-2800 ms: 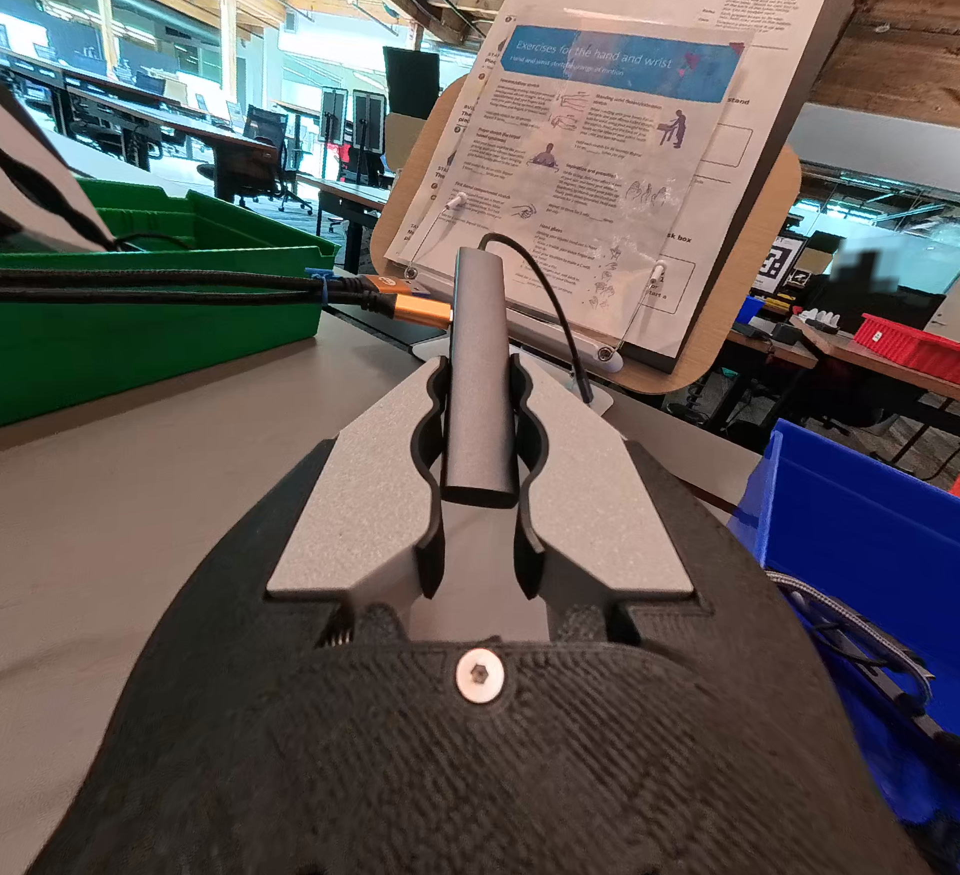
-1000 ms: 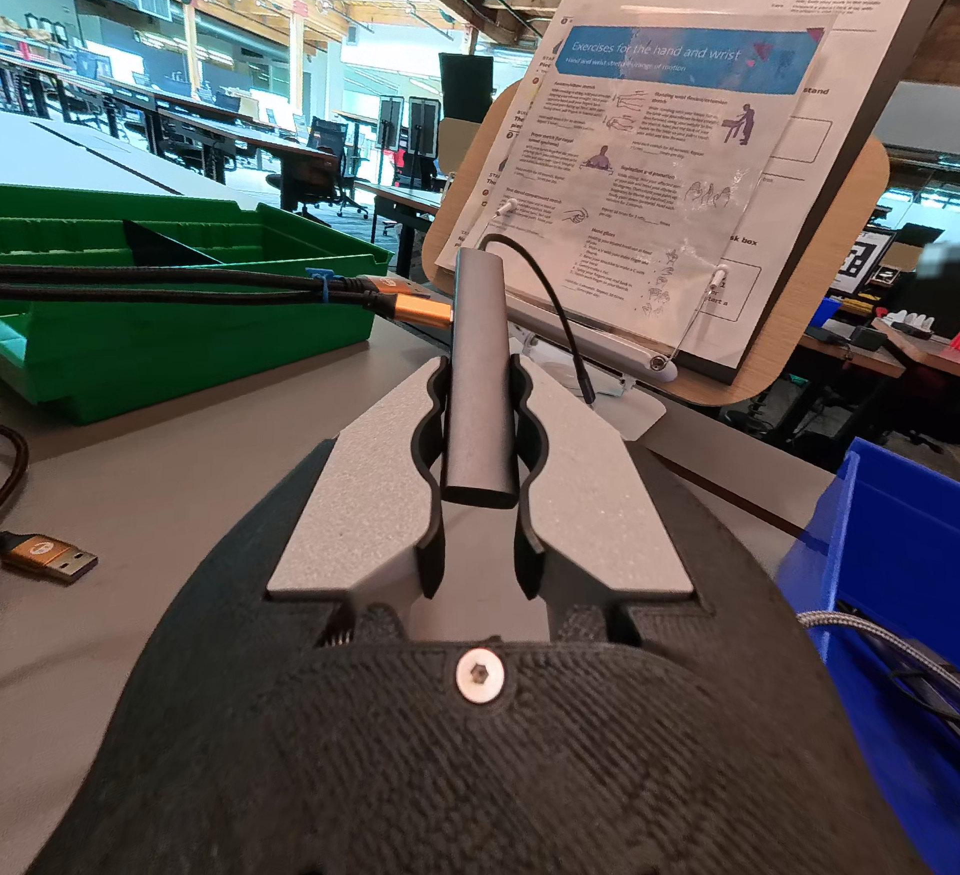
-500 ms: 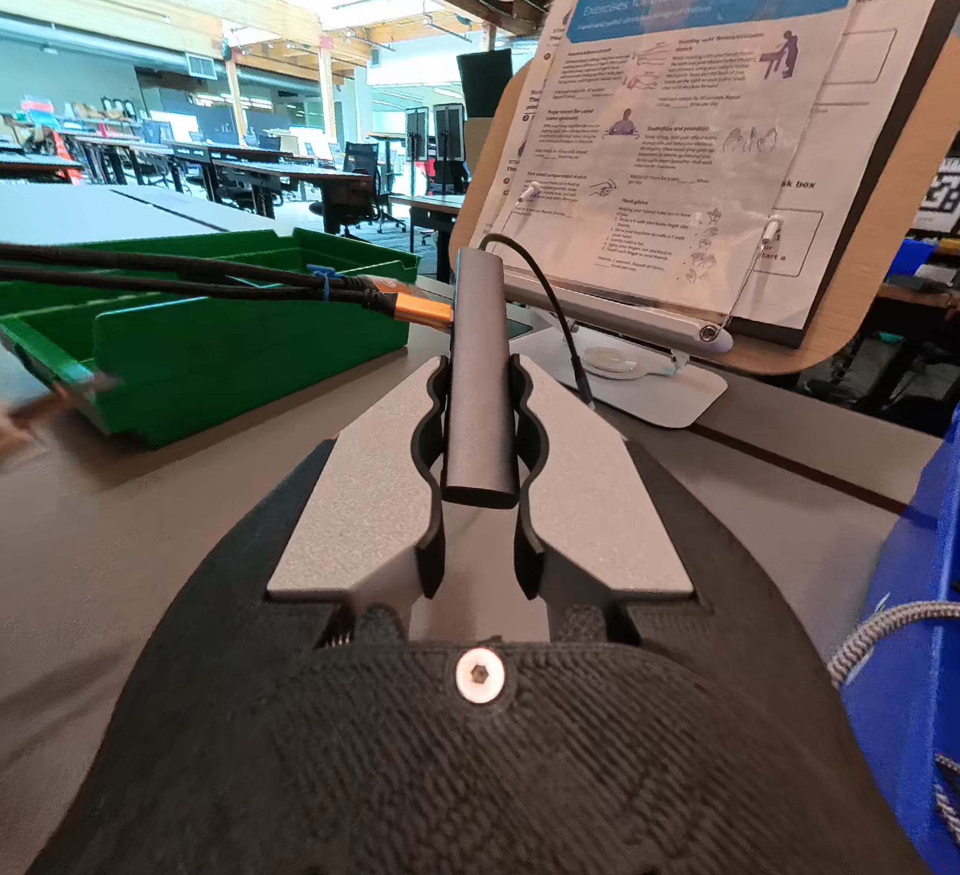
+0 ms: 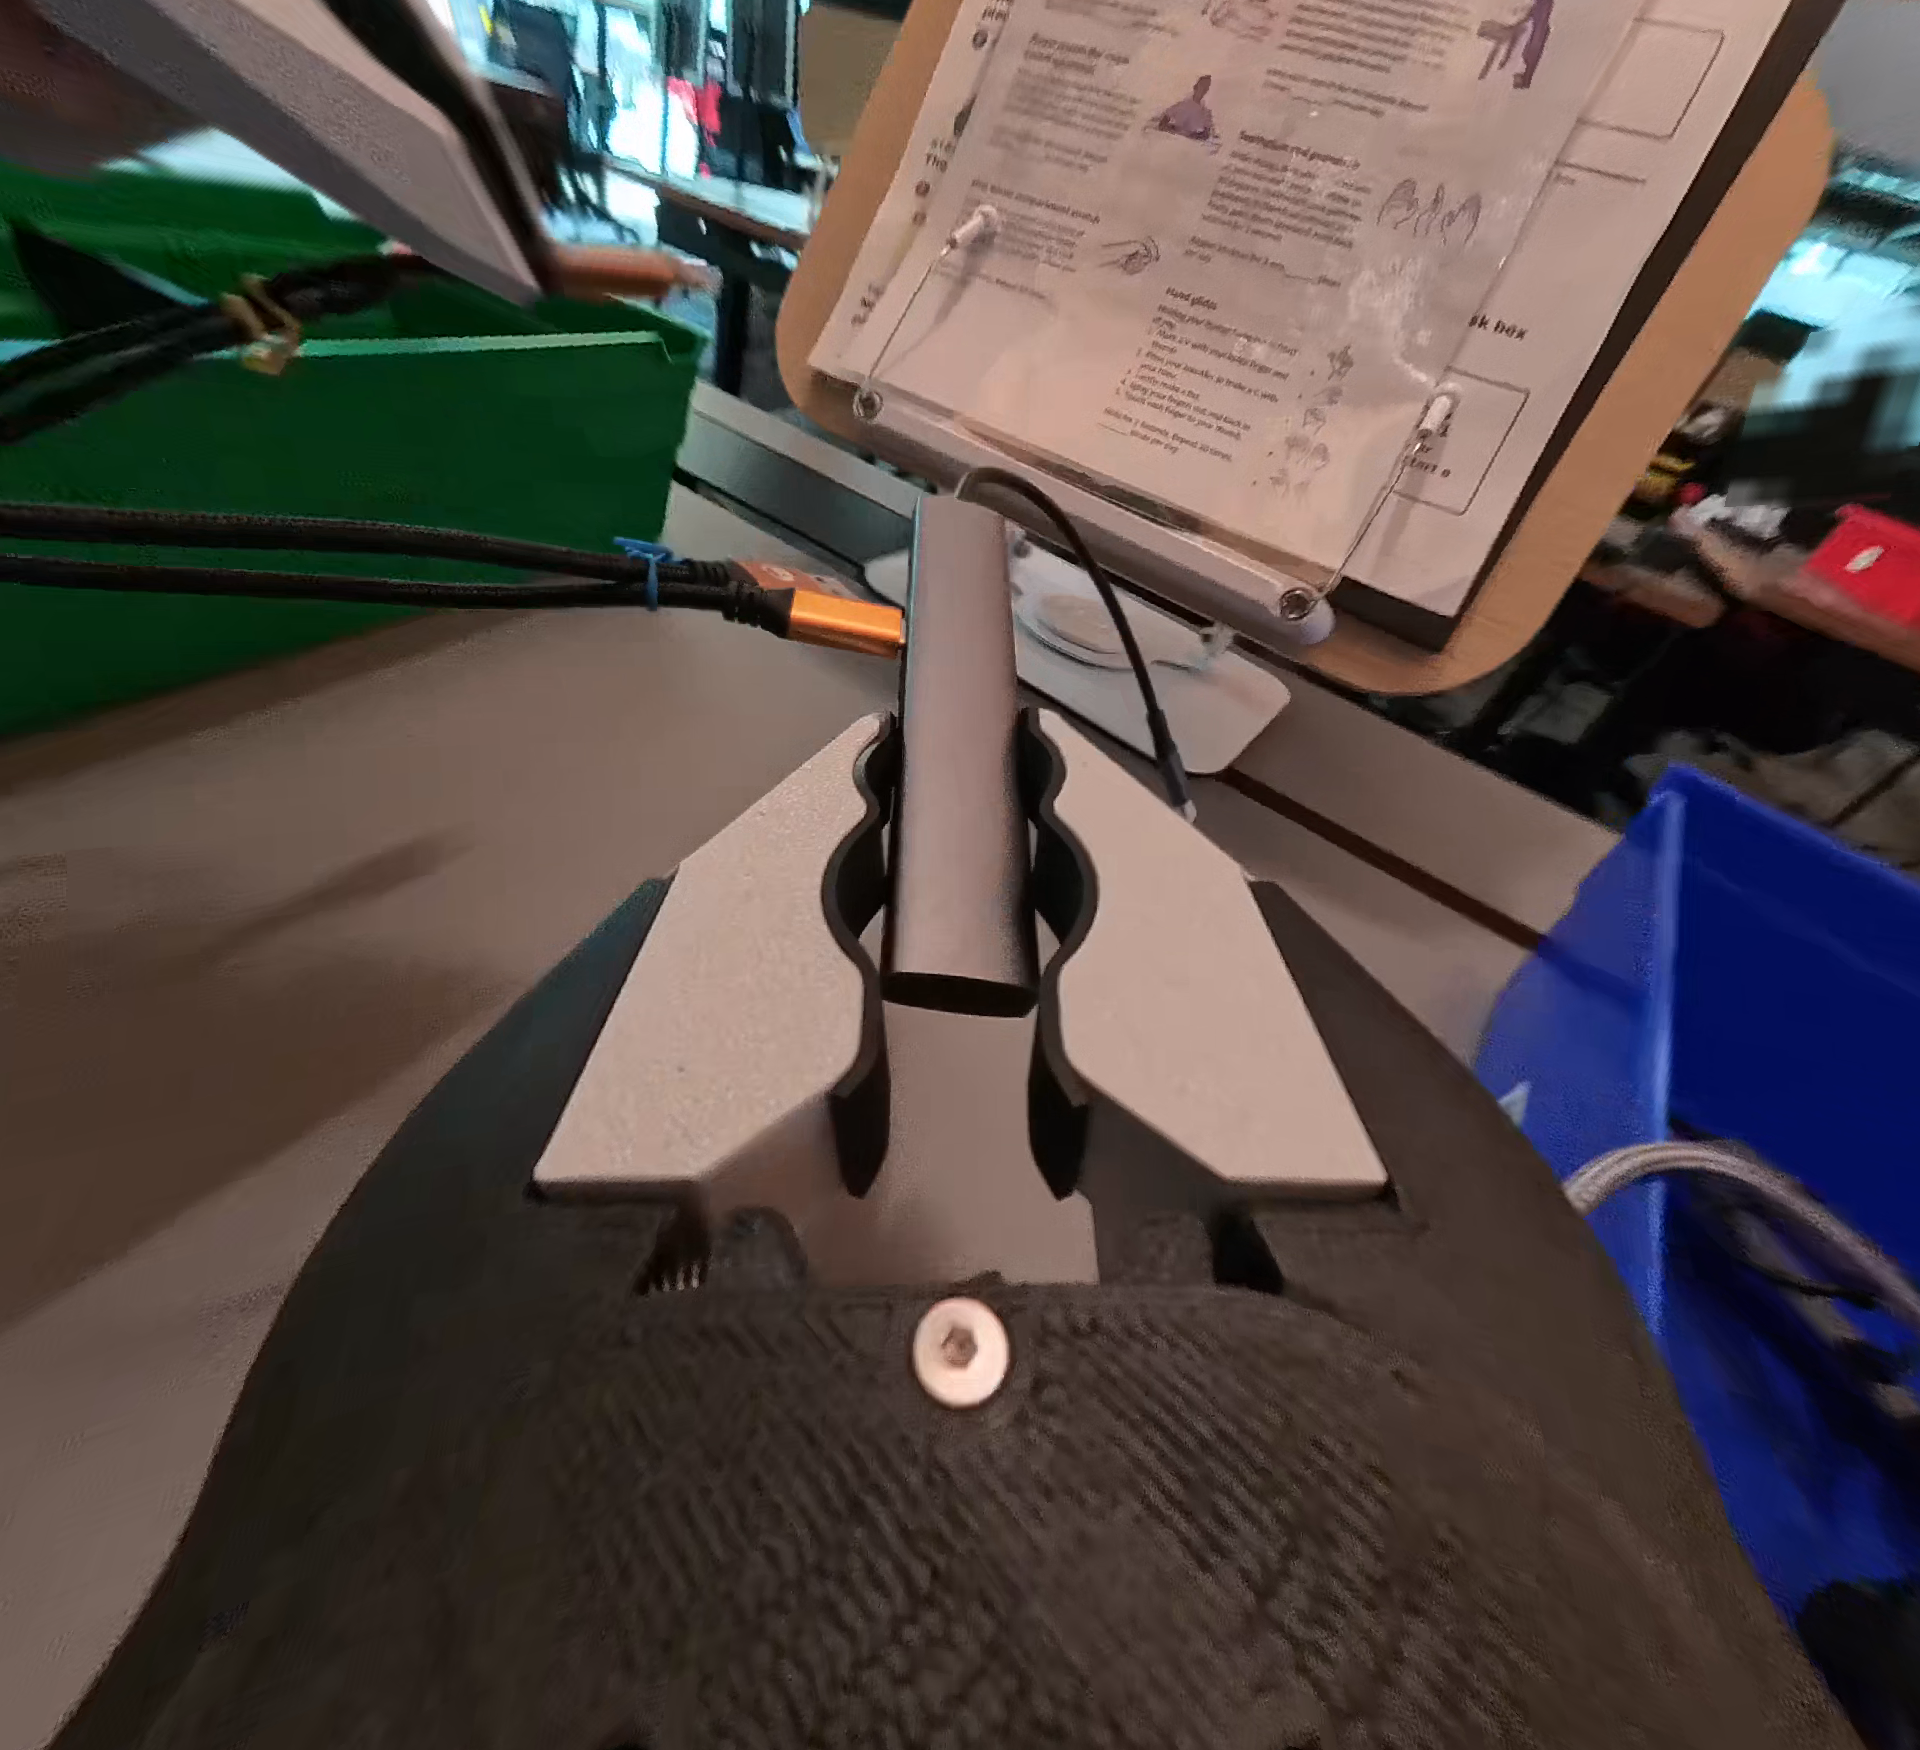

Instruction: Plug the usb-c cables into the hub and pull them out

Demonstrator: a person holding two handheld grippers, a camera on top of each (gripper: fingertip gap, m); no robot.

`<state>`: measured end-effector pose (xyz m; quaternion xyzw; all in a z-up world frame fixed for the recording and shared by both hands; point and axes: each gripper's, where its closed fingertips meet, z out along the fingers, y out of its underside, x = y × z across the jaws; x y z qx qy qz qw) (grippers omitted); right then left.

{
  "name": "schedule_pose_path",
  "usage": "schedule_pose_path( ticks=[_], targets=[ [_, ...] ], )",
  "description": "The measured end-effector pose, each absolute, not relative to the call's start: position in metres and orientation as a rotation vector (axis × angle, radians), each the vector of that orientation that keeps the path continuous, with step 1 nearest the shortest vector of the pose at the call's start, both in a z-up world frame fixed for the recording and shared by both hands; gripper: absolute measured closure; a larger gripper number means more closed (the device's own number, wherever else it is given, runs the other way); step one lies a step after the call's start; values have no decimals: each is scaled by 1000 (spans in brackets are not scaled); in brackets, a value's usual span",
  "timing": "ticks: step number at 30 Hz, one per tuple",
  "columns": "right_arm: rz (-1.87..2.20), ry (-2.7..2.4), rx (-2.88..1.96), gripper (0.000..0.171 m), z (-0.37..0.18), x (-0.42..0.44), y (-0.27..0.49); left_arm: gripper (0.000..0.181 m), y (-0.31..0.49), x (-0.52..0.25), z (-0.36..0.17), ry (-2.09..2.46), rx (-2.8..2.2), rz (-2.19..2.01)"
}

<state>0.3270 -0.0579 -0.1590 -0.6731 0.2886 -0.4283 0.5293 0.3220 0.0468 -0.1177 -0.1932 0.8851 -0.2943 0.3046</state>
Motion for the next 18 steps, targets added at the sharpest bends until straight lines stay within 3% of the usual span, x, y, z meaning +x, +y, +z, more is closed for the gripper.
schedule_pose_path(
  ticks=[5,18],
  targets=[
    [-1172,591,-1706,149,-158,322,-48,176,22,333,-165,2442,-469,-685],
    [-1138,623,-1733,149,-169,323,-45,176,10,328,-167,2436,-460,-694]
  ],
)
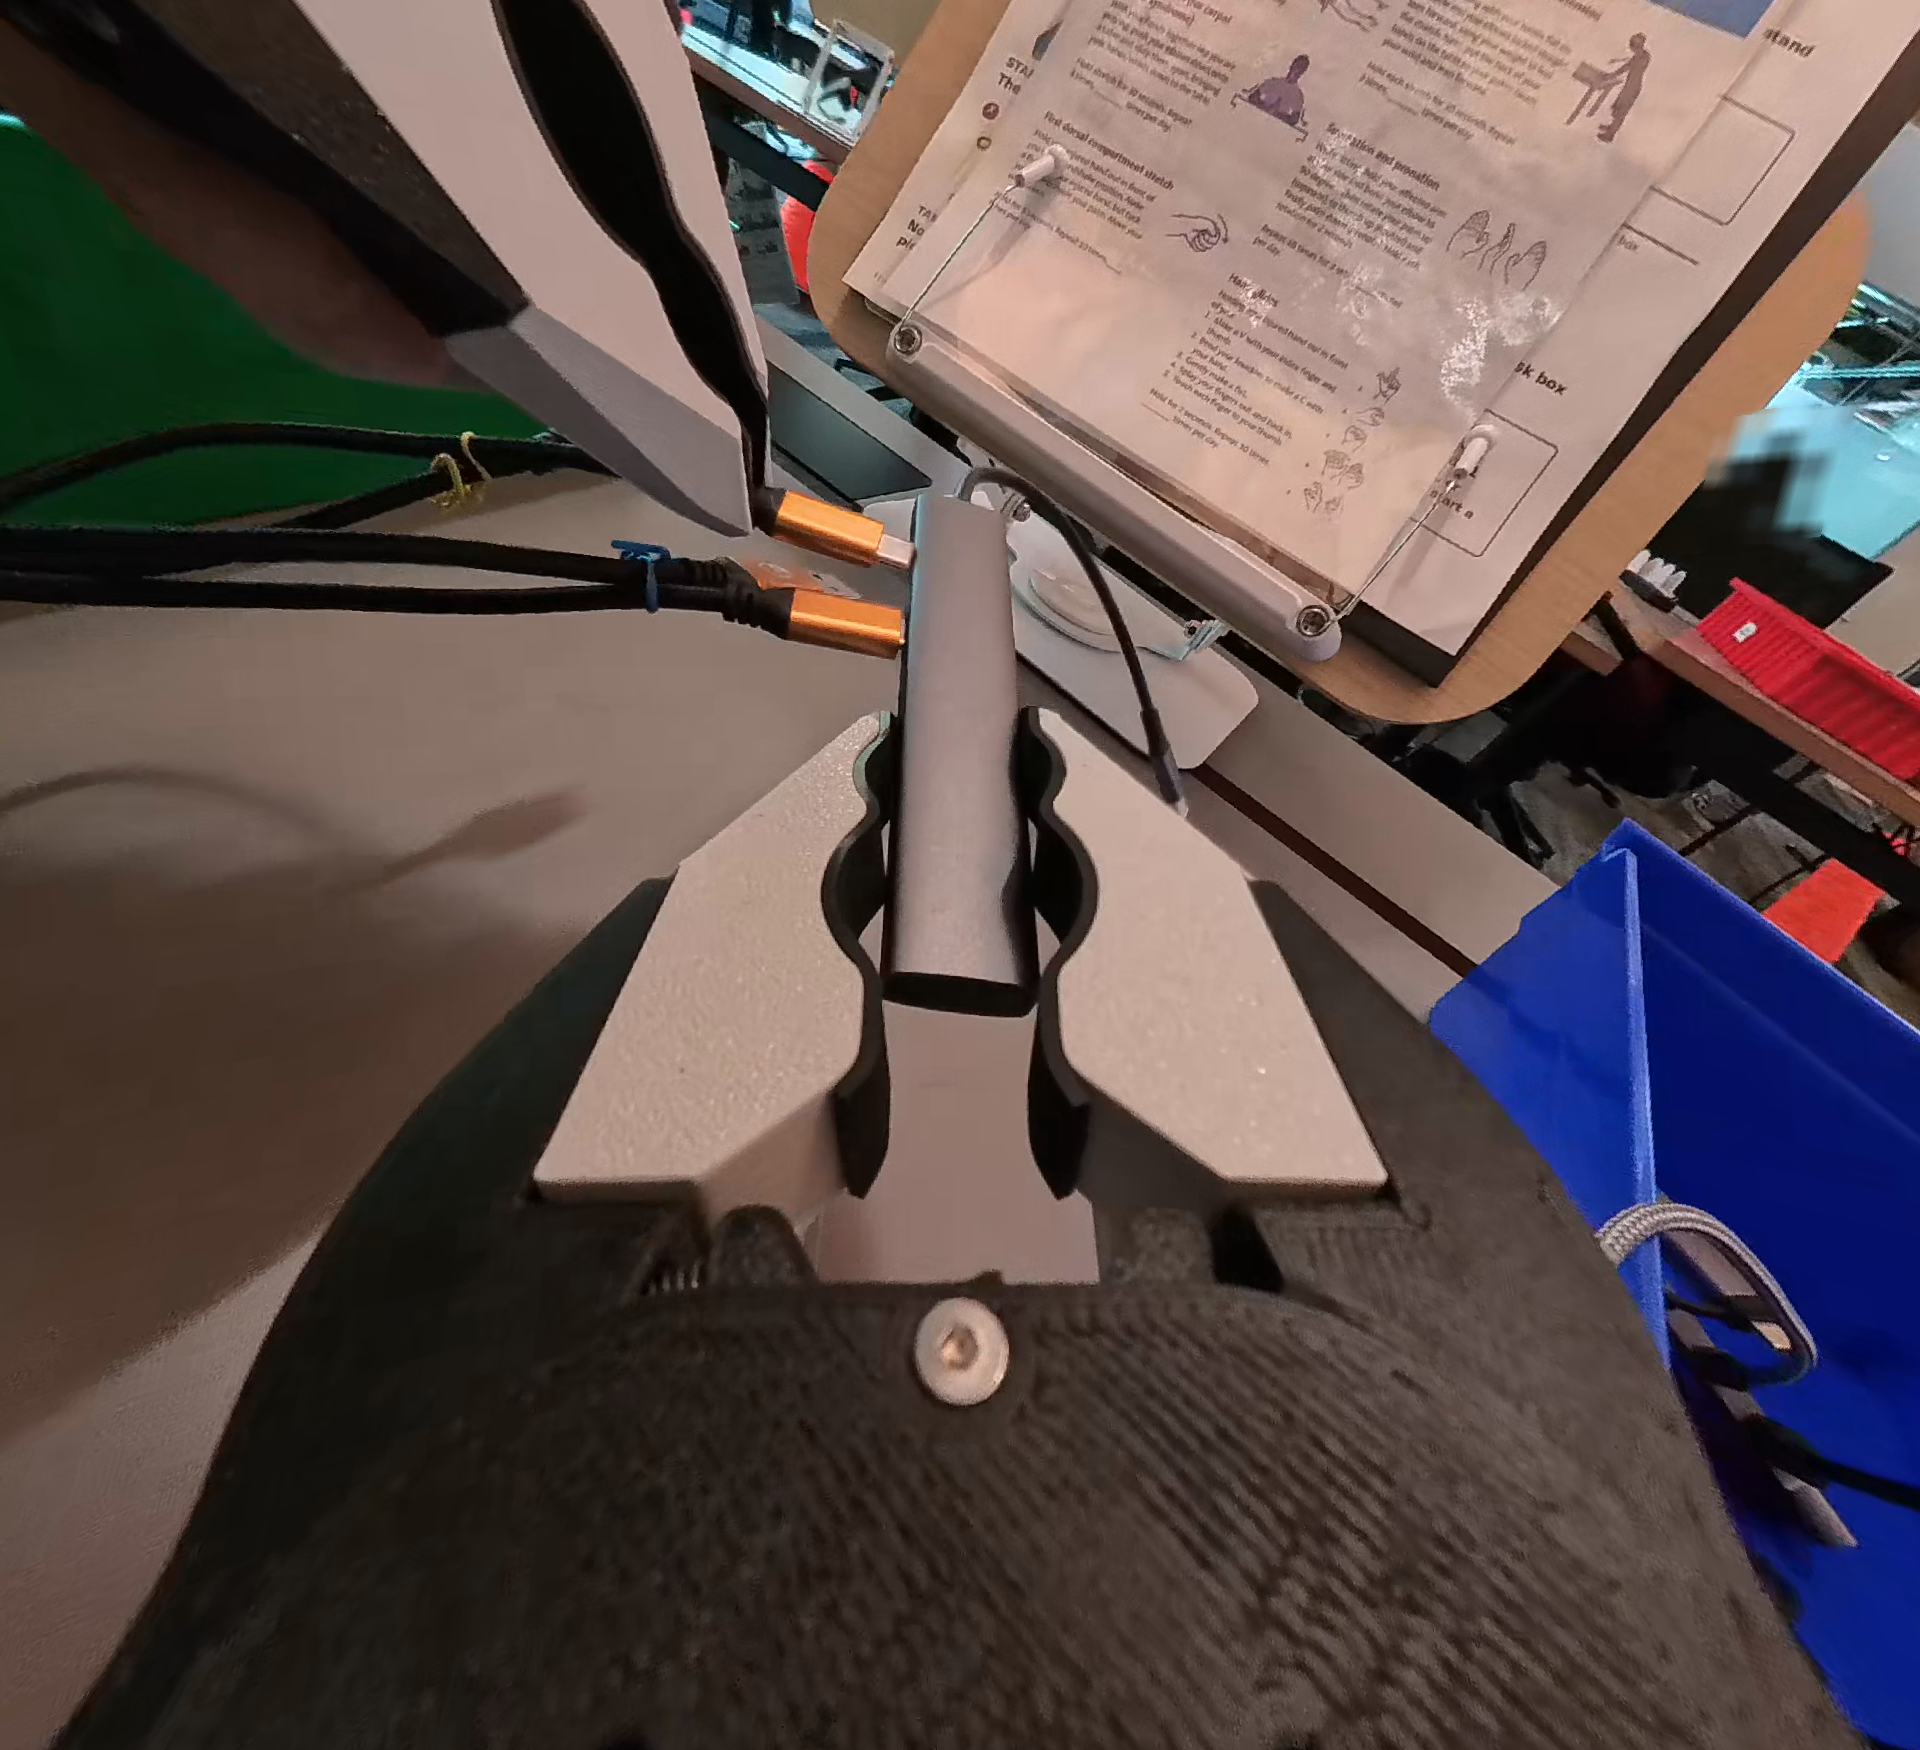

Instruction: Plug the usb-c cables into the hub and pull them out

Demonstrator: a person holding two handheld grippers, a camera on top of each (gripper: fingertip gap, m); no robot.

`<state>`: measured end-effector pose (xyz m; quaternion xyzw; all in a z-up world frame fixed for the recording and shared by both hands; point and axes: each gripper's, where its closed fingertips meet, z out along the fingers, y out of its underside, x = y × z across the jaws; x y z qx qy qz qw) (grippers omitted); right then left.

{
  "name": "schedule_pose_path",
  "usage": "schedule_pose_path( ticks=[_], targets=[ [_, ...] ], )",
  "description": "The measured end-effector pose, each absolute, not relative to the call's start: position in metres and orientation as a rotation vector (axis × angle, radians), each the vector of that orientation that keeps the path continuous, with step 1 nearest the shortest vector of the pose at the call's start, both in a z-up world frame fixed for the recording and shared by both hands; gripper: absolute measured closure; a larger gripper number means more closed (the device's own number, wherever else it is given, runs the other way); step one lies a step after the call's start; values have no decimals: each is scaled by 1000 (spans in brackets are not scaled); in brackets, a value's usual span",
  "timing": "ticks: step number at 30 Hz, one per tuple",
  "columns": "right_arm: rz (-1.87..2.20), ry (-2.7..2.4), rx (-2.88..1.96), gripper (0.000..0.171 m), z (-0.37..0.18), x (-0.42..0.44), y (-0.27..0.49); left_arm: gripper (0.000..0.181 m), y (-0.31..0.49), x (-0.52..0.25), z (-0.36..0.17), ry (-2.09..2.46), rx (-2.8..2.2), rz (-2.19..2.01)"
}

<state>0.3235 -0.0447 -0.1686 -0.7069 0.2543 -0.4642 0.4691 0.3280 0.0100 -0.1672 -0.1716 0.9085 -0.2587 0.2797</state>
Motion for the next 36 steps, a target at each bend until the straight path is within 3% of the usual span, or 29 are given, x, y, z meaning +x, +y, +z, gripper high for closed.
schedule_pose_path(
  ticks=[36],
  targets=[
    [-1080,611,-1614,147,-154,322,-44,178,-4,333,-158,2320,-428,-793]
  ],
)
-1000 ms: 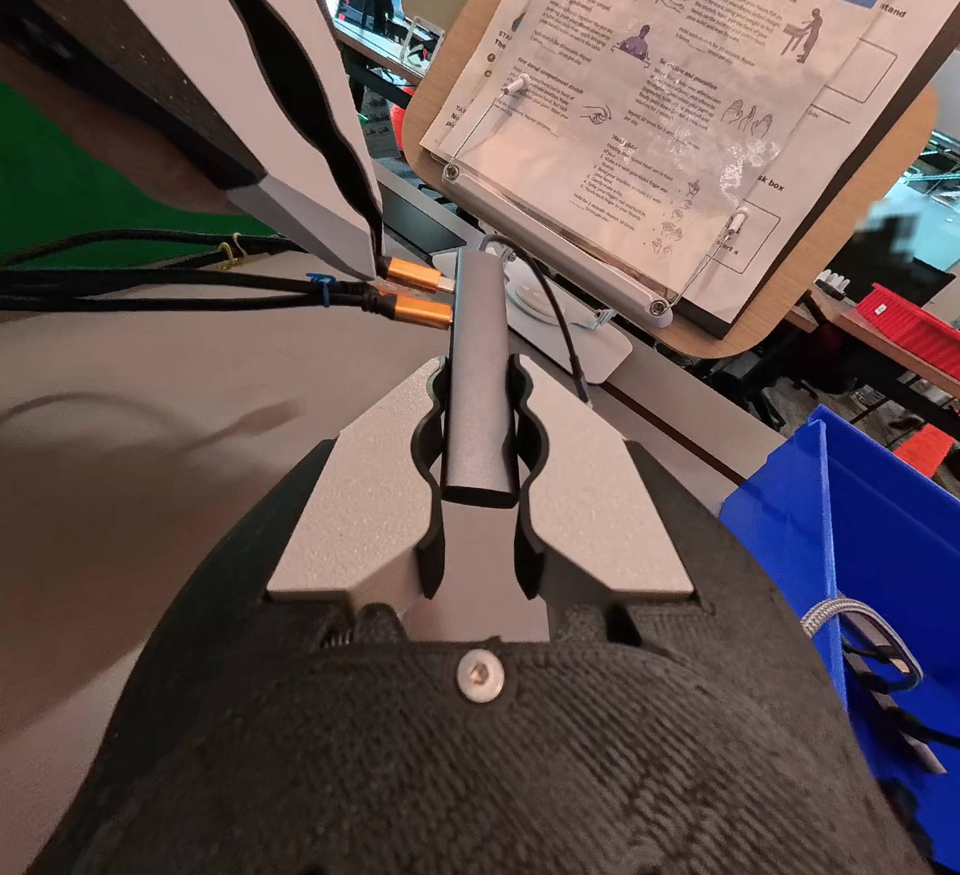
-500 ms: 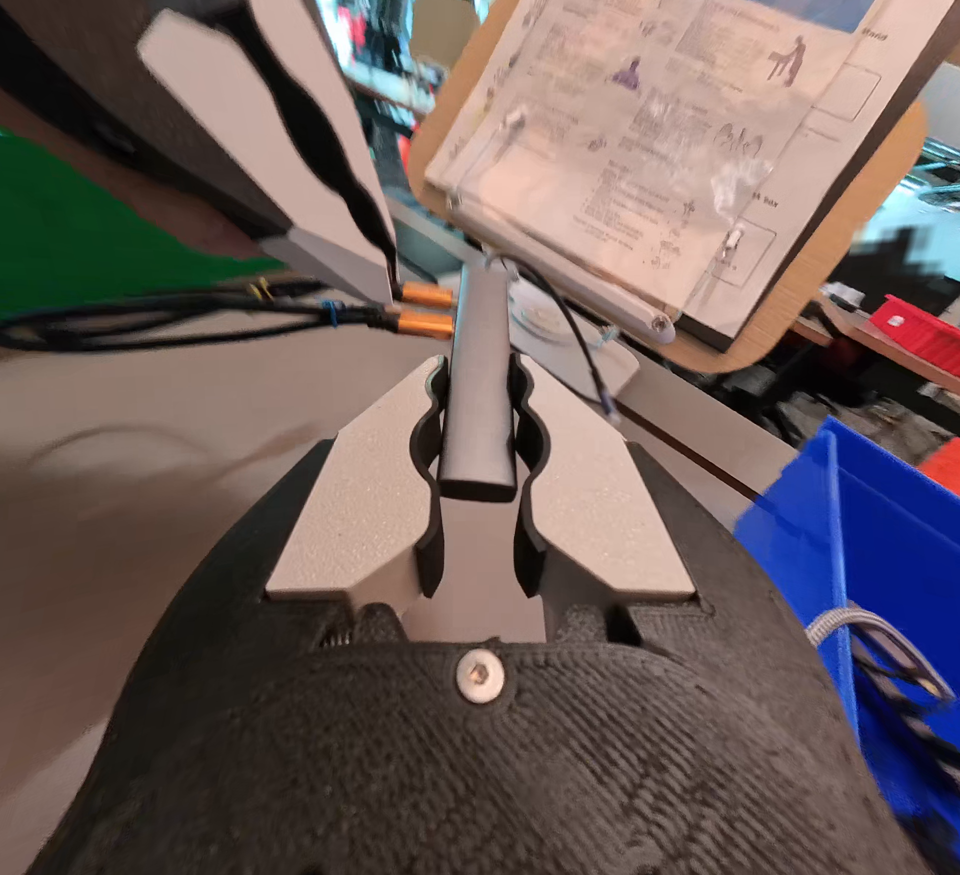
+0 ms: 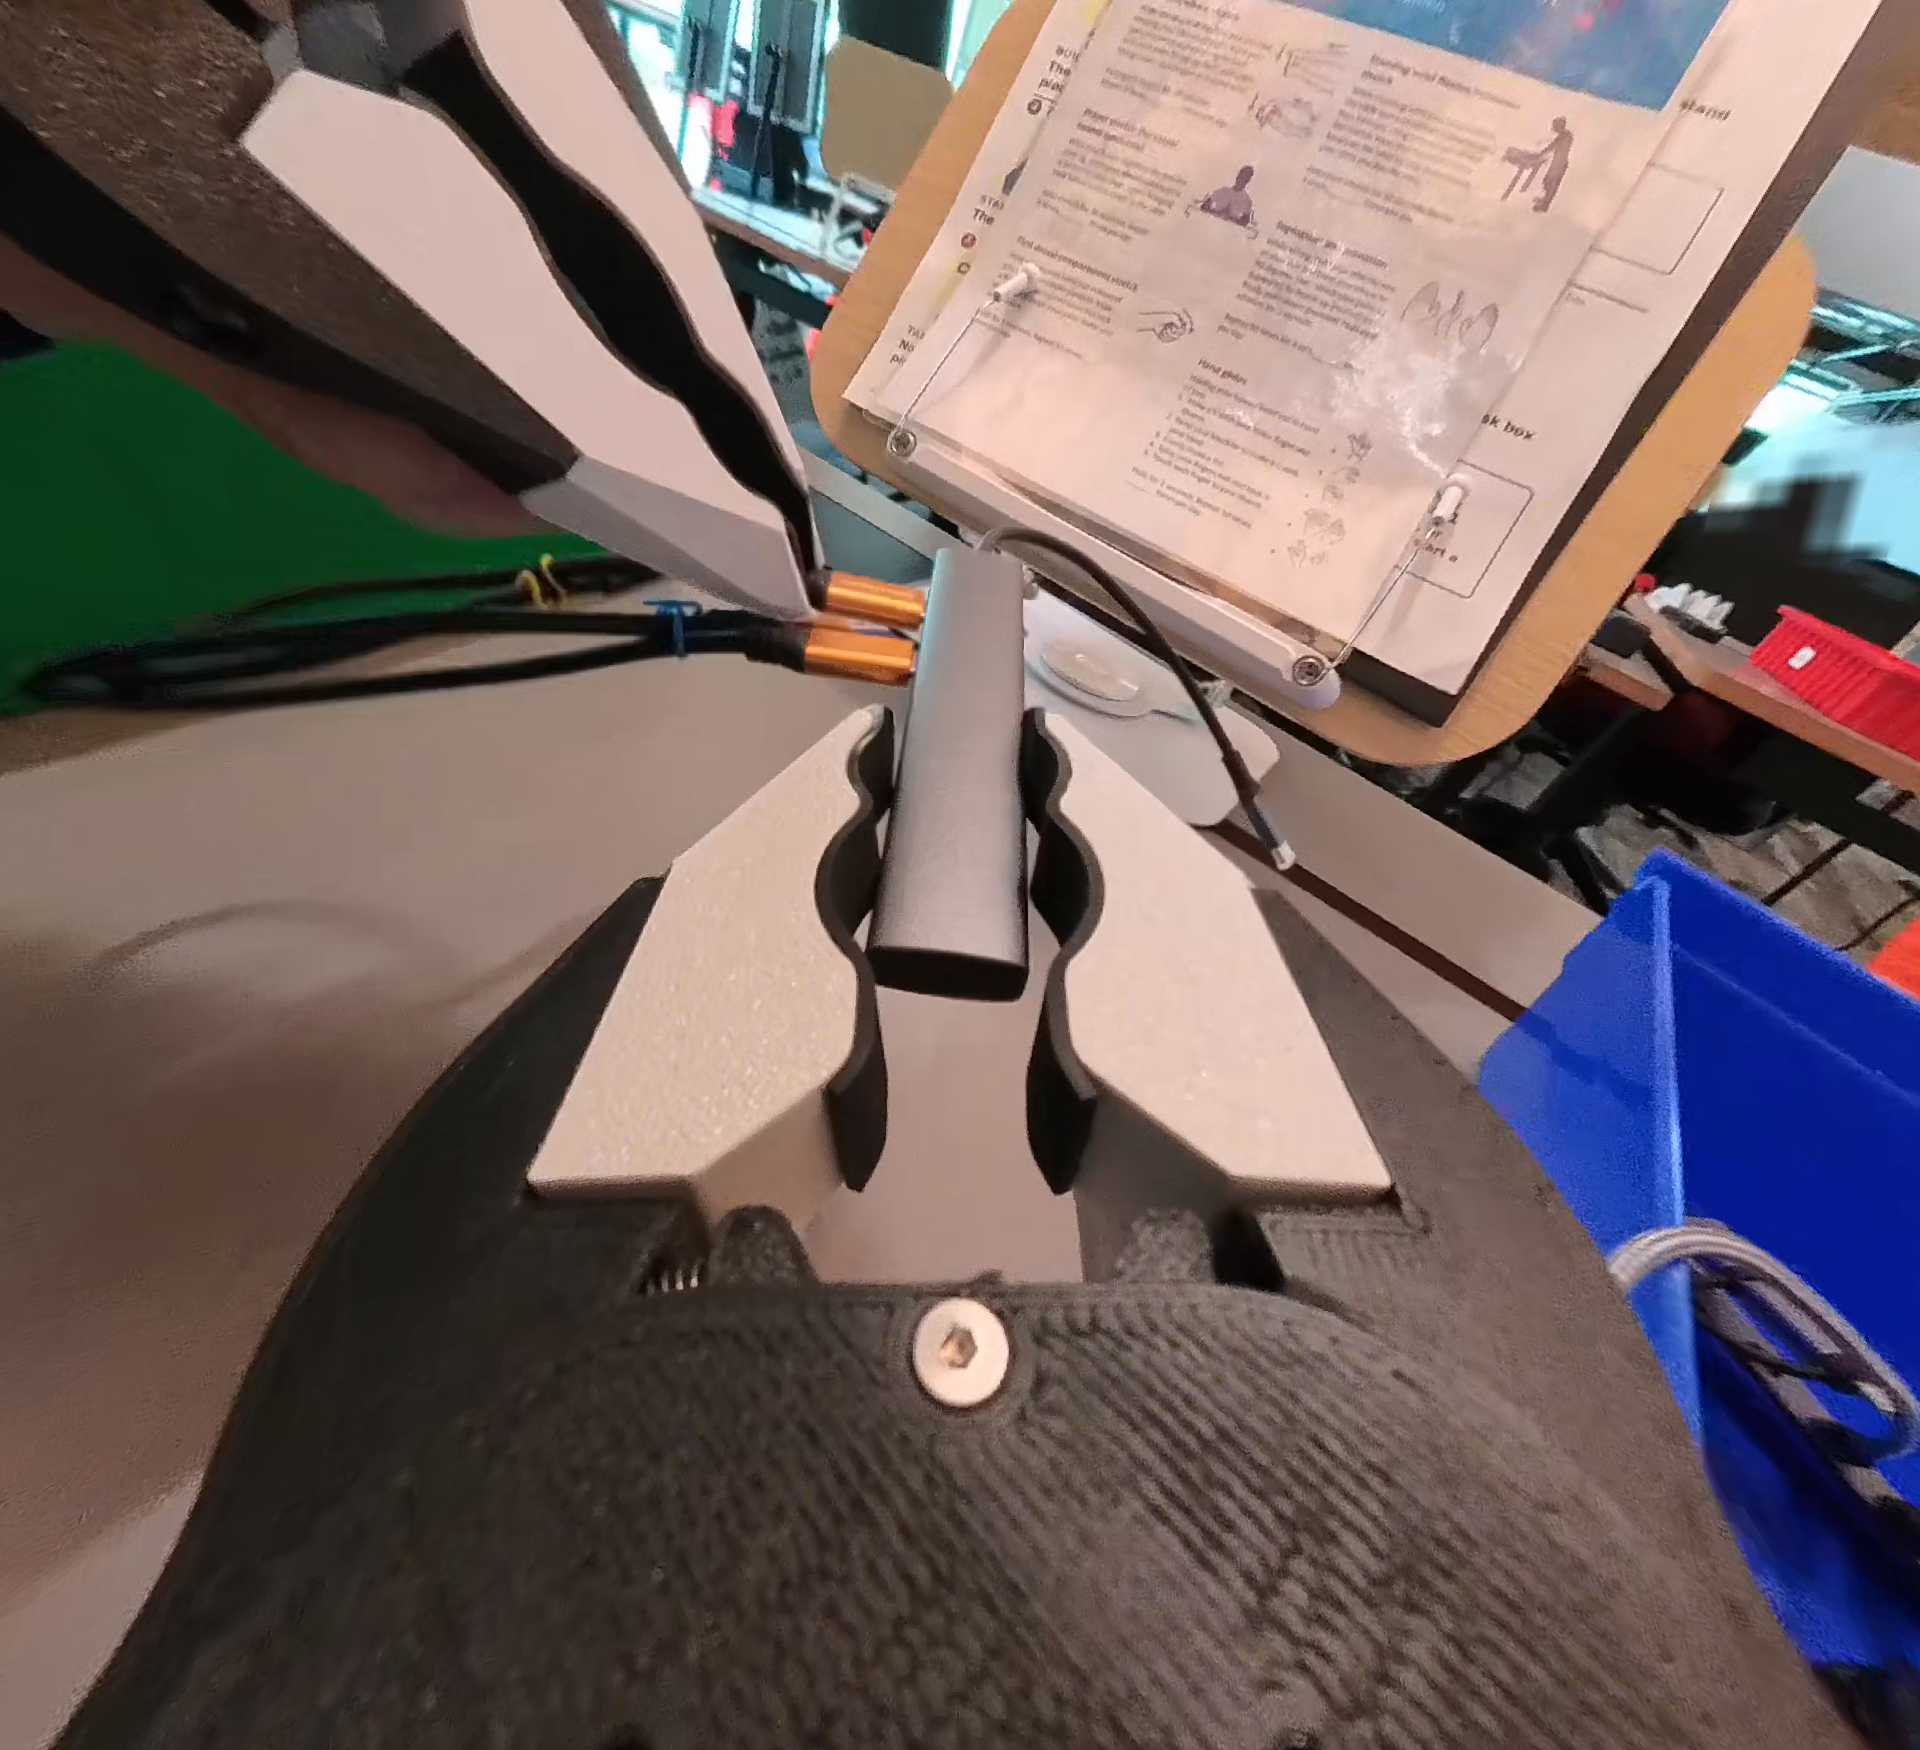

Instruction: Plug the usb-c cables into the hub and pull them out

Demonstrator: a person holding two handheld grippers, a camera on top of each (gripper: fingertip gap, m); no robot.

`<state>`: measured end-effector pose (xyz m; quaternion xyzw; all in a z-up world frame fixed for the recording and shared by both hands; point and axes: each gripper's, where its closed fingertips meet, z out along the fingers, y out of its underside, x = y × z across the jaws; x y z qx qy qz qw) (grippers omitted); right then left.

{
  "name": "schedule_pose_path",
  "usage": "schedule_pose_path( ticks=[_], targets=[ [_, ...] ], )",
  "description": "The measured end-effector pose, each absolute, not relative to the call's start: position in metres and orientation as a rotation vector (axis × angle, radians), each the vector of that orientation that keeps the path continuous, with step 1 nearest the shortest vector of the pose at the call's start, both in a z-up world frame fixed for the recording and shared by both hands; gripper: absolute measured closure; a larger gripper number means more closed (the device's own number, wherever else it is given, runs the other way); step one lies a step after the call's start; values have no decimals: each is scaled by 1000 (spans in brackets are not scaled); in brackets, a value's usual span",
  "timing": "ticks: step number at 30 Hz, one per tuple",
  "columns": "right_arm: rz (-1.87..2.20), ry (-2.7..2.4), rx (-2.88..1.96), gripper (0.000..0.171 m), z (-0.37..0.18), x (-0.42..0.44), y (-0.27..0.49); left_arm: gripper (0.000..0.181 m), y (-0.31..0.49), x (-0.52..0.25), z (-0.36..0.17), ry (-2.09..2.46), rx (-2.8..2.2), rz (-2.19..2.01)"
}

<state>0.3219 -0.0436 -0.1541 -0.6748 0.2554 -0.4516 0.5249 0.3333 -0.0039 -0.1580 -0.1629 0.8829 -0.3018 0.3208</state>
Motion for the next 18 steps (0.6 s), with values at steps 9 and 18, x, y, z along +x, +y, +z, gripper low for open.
schedule_pose_path(
  ticks=[9,18],
  targets=[
    [-1361,441,-1426,149,-96,297,-58,164,-9,314,-113,2314,-435,-1135],
    [-1917,659,-1334,149,-28,278,-185,146,32,313,-52,2060,-541,-1254]
  ],
)
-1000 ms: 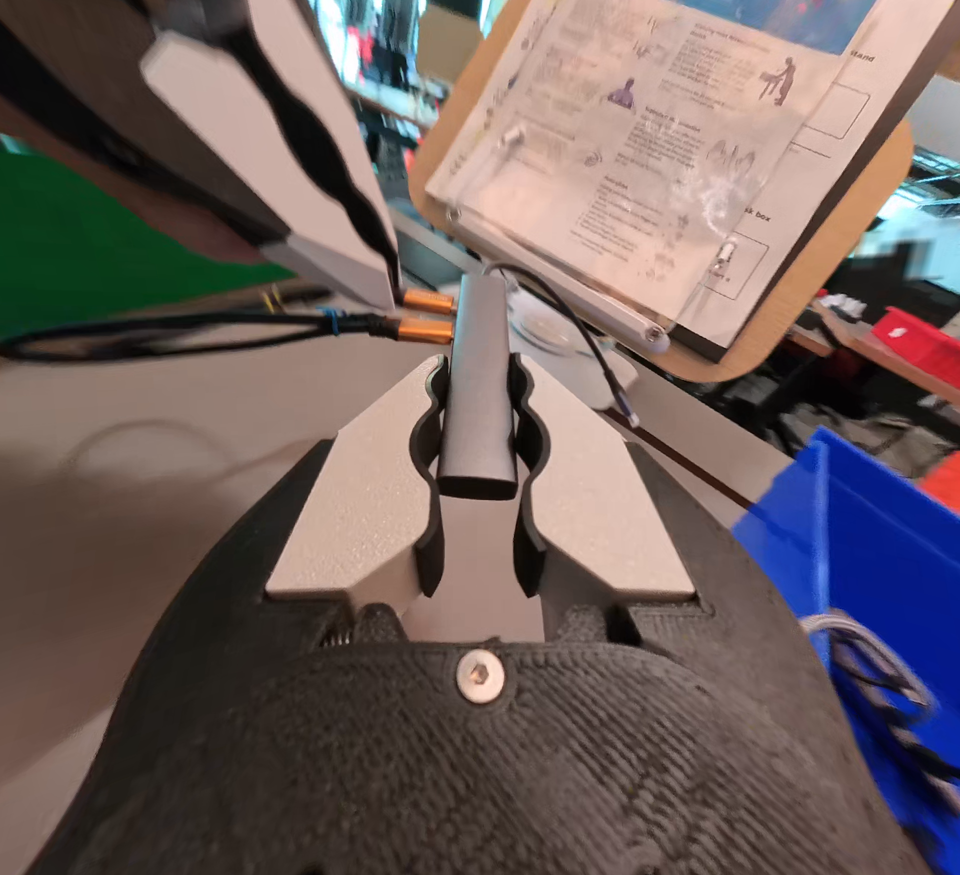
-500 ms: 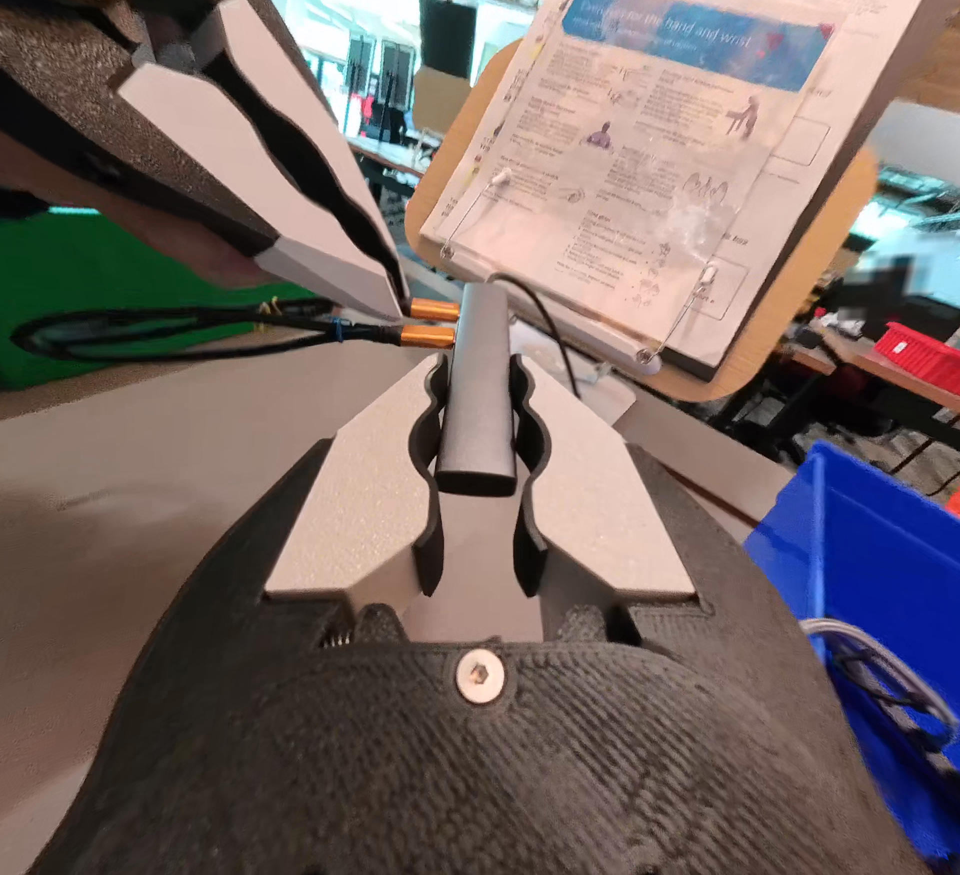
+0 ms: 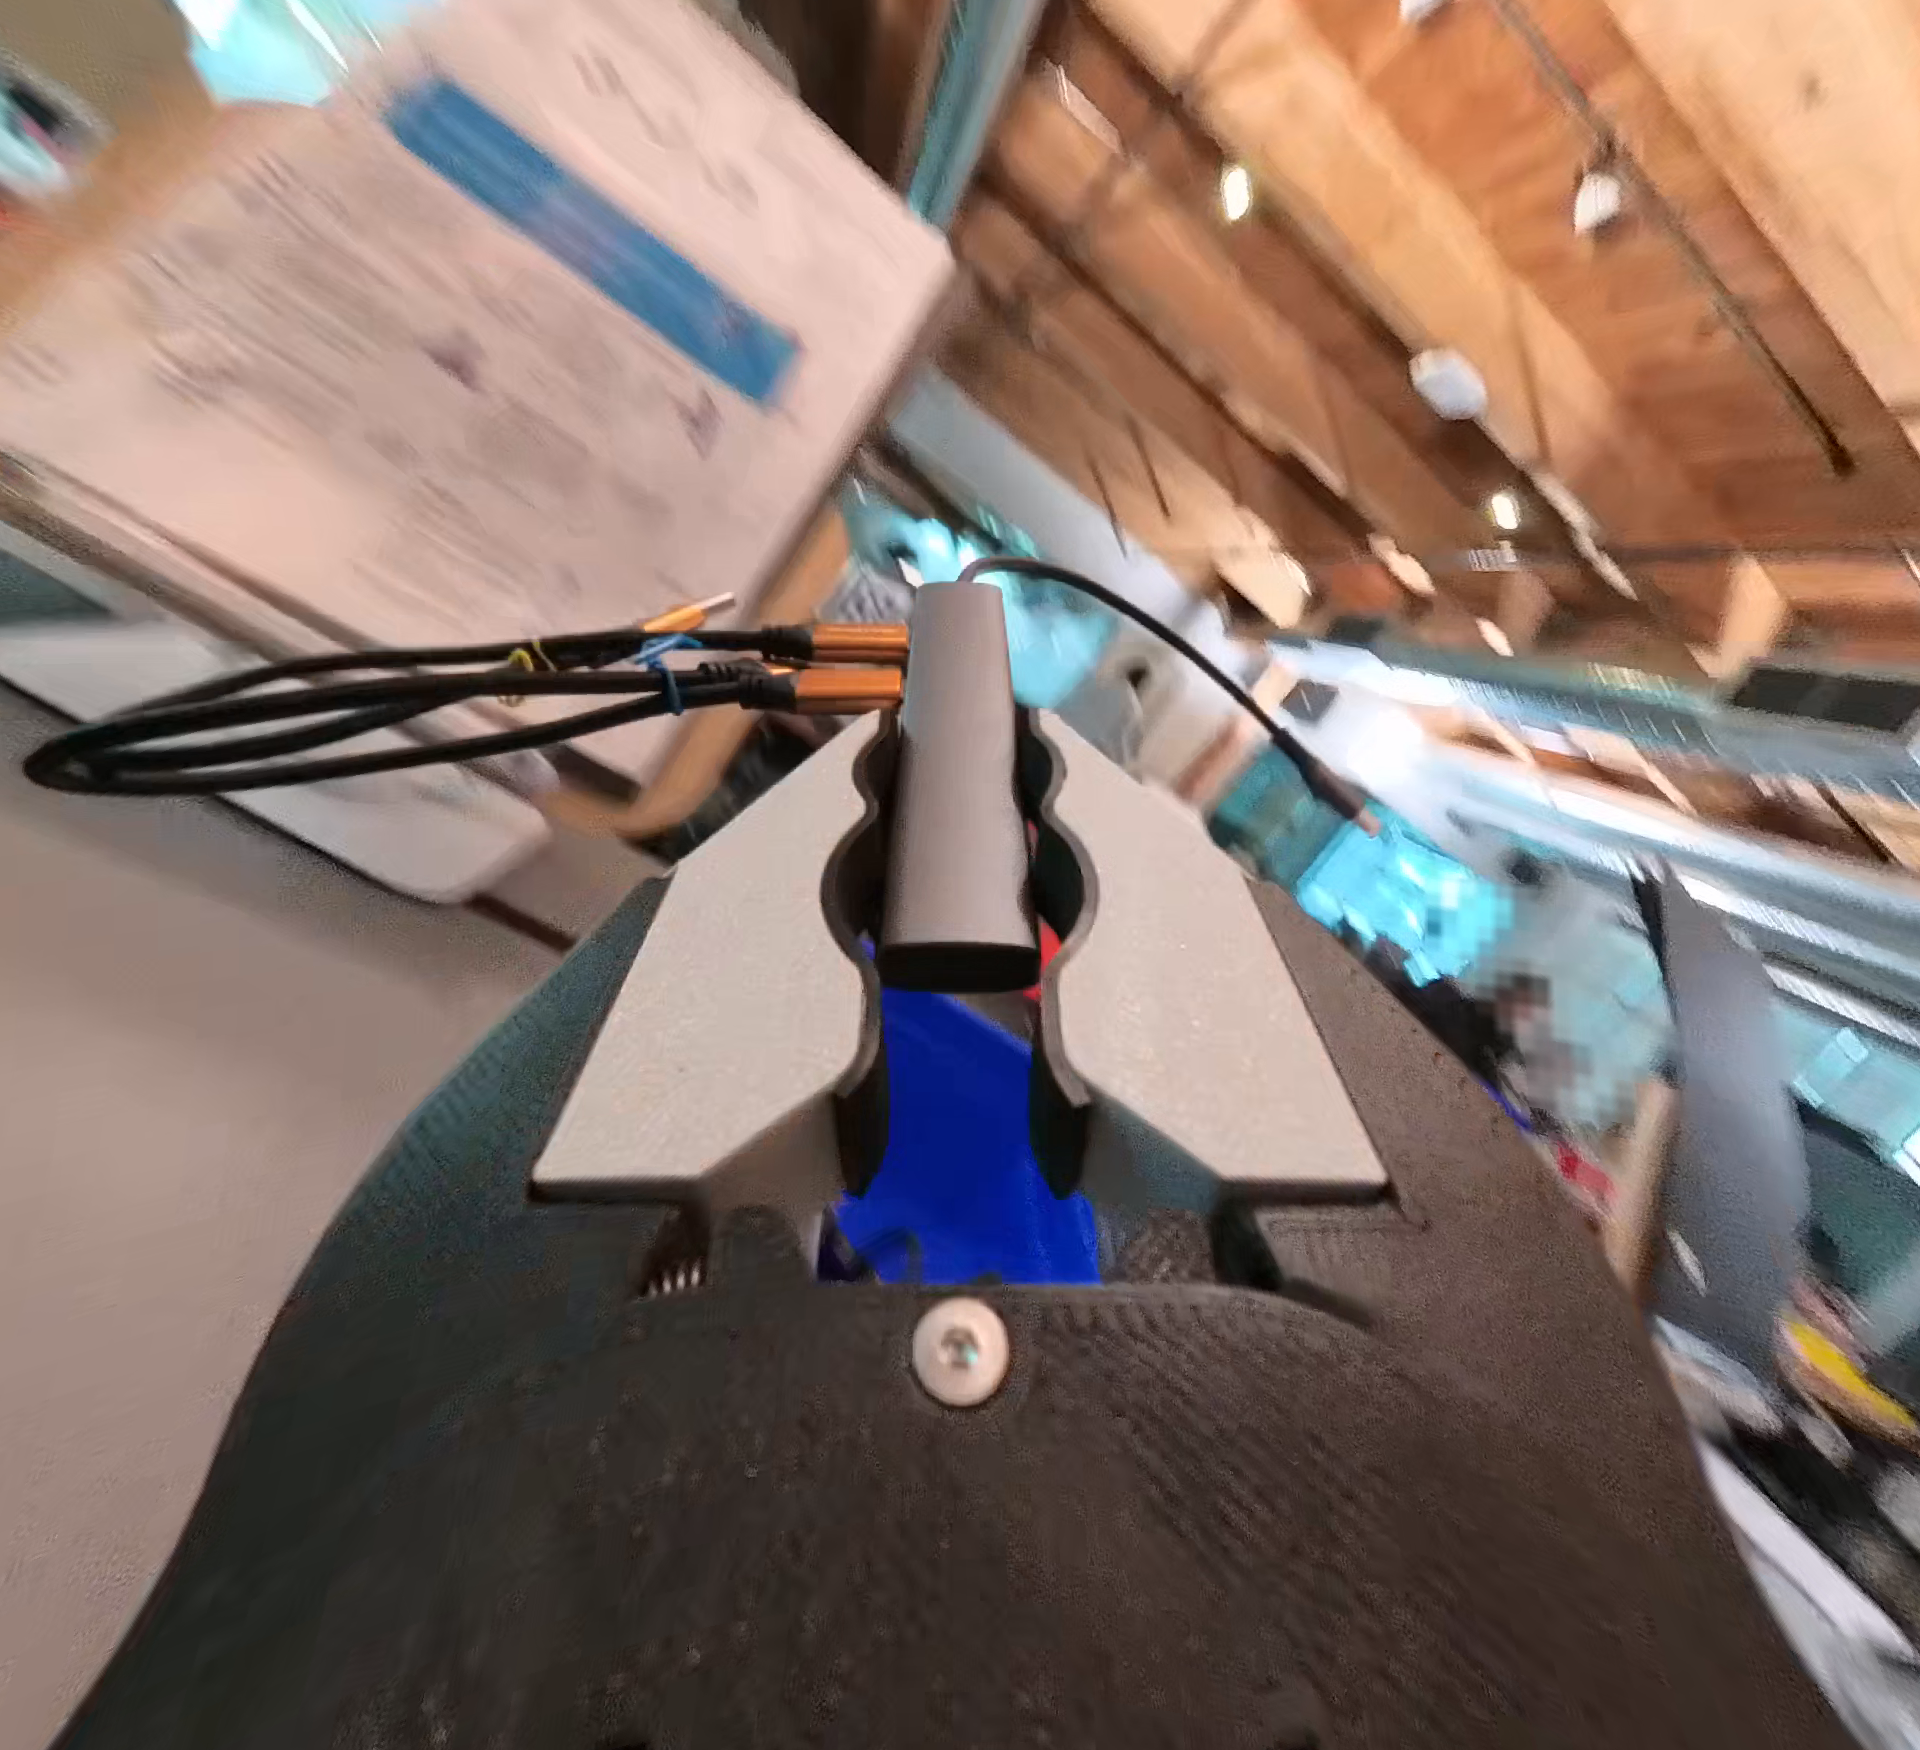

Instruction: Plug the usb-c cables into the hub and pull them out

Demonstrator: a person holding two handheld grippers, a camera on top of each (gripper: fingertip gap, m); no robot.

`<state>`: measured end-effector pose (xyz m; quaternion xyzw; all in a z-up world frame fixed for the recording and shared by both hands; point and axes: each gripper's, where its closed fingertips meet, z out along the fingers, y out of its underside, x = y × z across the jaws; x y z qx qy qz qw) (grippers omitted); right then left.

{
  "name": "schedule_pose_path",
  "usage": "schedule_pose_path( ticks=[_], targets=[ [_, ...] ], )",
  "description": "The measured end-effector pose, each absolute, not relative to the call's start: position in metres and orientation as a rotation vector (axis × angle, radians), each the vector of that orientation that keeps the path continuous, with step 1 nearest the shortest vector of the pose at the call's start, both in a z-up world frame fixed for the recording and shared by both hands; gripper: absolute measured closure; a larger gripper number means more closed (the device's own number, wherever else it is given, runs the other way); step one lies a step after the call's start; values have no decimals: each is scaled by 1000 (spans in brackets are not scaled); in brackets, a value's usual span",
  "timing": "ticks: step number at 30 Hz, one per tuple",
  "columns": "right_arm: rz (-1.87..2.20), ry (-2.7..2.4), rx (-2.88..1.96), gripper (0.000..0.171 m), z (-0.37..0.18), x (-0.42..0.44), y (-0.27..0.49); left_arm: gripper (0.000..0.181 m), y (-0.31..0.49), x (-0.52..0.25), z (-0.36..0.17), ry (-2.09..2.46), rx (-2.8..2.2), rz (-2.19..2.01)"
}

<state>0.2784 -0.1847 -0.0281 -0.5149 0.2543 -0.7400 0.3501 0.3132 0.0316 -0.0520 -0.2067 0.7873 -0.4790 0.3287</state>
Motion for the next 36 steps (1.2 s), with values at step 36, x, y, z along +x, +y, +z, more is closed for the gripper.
schedule_pose_path(
  ticks=[36],
  targets=[
    [-1528,977,-1822,106,-133,320,-300,147,1,312,-99,2255,-470,-1146]
  ],
)
